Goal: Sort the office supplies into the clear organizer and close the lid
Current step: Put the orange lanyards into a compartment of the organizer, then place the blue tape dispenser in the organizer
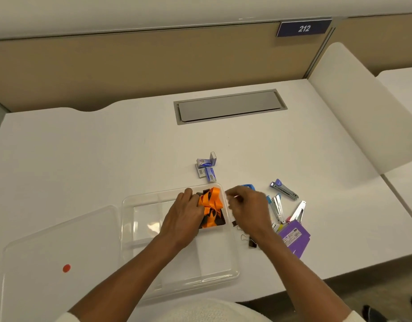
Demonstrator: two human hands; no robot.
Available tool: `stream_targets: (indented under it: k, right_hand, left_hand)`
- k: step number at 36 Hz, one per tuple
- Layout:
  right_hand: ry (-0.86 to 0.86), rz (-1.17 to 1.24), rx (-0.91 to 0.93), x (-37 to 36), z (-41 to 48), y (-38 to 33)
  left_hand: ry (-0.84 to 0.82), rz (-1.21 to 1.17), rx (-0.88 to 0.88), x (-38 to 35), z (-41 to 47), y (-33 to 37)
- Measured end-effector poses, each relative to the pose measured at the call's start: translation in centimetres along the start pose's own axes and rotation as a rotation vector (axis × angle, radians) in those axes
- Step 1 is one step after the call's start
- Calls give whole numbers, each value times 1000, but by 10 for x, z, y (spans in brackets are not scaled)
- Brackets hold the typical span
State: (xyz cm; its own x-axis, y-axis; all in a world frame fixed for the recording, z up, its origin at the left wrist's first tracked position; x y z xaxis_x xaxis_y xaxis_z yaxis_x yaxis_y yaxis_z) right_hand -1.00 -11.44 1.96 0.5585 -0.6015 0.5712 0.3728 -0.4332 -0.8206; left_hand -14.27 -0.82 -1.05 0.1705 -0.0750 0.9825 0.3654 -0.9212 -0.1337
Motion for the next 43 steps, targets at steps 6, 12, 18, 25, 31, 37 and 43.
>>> stream_targets:
  k: [6,12,18,25,31,37,43]
  right_hand:
    - [166,-79,-57,41,13,32]
    - [-86,-333,-153,19,20,63]
    - [-138,-467,-146,-2,20,70]
    - [-32,-370,-185,13,9,55]
    - [118,-220,-119,49,-34,8]
    - [22,-68,-125,43,-84,-20]
    - [-151,-133,-160,-2,-111,-17]
  left_hand:
    - [-23,-114,-78,-4,9,17]
    - [-196,-15,-177,-22,27,34]
    - [-153,-37,-224,-18,33,29]
    - [-2,-10,-285,12,20,14]
    - [143,-26,-256,27,21,10]
    - [82,-10,-419,-1,27,21]
    - [20,-41,-368,-4,40,22]
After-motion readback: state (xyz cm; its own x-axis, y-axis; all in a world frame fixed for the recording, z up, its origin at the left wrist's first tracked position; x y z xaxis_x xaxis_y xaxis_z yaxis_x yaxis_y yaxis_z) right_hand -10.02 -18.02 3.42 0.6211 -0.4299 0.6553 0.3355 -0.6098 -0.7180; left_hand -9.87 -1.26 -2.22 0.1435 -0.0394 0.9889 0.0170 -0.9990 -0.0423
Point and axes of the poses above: each hand's wrist, its own z-axis towards the middle knuckle, its own x-axis out of the back of the hand, y = z × x, the point moved 8 cm from there along z, towards the middle knuckle, and after that the axes turned 12 degrees about z, right-handed, at the moved point
